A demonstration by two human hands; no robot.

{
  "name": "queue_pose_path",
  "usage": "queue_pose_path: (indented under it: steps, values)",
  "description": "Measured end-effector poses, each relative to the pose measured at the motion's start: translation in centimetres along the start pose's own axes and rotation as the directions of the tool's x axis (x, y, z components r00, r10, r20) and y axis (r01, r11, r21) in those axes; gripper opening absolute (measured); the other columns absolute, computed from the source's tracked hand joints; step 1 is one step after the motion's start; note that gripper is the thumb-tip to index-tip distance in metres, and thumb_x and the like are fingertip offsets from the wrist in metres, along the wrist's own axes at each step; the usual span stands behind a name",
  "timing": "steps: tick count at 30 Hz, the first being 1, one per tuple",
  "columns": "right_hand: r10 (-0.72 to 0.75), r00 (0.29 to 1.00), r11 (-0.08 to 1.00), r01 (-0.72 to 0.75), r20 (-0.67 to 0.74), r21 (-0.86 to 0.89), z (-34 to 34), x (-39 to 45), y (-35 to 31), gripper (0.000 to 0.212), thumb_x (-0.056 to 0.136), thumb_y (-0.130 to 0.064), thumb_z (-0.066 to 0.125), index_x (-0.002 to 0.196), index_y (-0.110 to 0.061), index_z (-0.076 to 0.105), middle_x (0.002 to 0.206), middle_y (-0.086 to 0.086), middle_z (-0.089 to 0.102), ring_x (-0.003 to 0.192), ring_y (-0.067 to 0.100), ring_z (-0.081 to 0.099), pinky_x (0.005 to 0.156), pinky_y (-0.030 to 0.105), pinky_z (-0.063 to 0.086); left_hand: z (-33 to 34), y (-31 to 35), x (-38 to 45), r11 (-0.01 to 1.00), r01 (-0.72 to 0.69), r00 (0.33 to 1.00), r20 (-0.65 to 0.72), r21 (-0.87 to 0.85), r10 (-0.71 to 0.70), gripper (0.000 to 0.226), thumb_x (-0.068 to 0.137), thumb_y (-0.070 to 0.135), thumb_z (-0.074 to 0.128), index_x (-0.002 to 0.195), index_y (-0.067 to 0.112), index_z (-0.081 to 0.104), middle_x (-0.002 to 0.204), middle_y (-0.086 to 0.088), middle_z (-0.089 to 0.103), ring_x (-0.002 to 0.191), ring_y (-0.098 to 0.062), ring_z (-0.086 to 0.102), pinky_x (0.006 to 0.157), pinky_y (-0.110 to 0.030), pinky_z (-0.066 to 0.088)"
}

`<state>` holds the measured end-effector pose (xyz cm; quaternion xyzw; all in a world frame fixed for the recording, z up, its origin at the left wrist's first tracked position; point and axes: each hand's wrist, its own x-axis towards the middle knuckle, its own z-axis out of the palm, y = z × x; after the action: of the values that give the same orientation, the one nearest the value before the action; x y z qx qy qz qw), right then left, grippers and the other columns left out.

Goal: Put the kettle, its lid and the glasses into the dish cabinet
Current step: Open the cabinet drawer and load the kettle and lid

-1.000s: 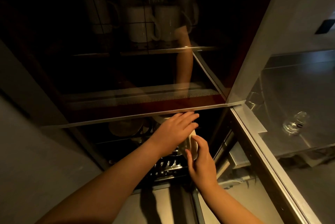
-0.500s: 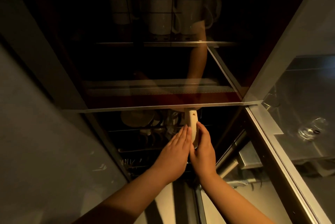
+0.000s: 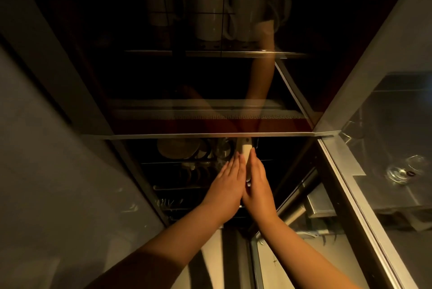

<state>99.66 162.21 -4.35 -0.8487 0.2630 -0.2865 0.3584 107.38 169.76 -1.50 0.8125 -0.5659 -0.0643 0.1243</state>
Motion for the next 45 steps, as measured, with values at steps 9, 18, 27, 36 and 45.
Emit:
queue_pose_path:
  steps: [9, 18, 27, 36, 45]
  values:
    - [0.159, 0.987, 0.987, -0.159, -0.006, 0.018, 0.7, -1.0, 0.7, 0.084, 0.09, -0.001, 0.052, 0.143, -0.034, -0.003, 0.153, -0.003, 0.02, 0.133, 0.003, 0.026, 0.105, 0.018, 0.03, -0.2, 0.4, 0.7, 0.993, 0.007, 1.0, 0.025, -0.116, -0.004, 0.088, 0.092, 0.003, 0.05, 0.147, 0.009, -0.017, 0.158, -0.011, -0.014, 0.146, -0.019, -0.005, 0.113, -0.025, -0.004]
    - [0.145, 0.989, 0.989, -0.144, 0.031, -0.022, 0.2, 0.1, 1.3, 0.087, 0.087, 0.005, 0.05, 0.143, -0.035, -0.004, 0.153, -0.009, 0.013, 0.131, -0.003, 0.019, 0.1, 0.008, 0.024, -0.4, 0.3, 2.2, 0.983, 0.033, 0.996, 0.093, -0.181, -0.017, 0.089, 0.089, 0.0, 0.051, 0.149, 0.013, -0.013, 0.159, -0.01, -0.005, 0.146, -0.022, 0.008, 0.116, -0.031, 0.016]
    - [0.175, 0.984, 0.984, -0.175, 0.03, -0.009, 0.2, -0.6, 1.8, 0.076, 0.088, 0.006, 0.046, 0.148, -0.021, 0.008, 0.155, 0.0, 0.016, 0.138, 0.008, 0.021, 0.11, 0.023, 0.026, 1.2, -0.1, 1.7, 0.982, -0.008, 0.979, 0.2, -0.19, 0.046, 0.095, 0.087, -0.004, 0.052, 0.149, 0.018, -0.016, 0.156, -0.005, -0.02, 0.145, -0.022, 0.007, 0.117, -0.032, 0.018]
    - [0.1, 0.984, 0.981, -0.073, 0.145, -0.182, -0.7, -0.9, 3.6, 0.095, 0.073, 0.018, 0.047, 0.148, -0.021, 0.002, 0.152, -0.009, -0.002, 0.138, 0.005, 0.006, 0.098, -0.004, 0.005, 2.6, -1.1, 1.9, 0.995, -0.09, 0.984, 0.158, 0.03, 0.085, 0.103, 0.08, -0.01, 0.057, 0.147, 0.012, -0.019, 0.153, -0.009, -0.027, 0.145, -0.021, -0.009, 0.116, -0.029, 0.0]
    - [0.105, 0.987, 0.979, -0.081, 0.123, -0.185, -0.4, -0.5, 4.1, 0.091, 0.079, 0.013, 0.045, 0.144, -0.026, -0.005, 0.151, -0.011, -0.005, 0.136, 0.001, 0.004, 0.102, 0.003, 0.011, 3.1, -0.8, 2.8, 0.993, -0.093, 0.977, 0.187, -0.075, 0.105, 0.095, 0.084, -0.009, 0.052, 0.149, 0.014, -0.015, 0.156, -0.008, -0.021, 0.145, -0.017, -0.006, 0.116, -0.028, 0.003]
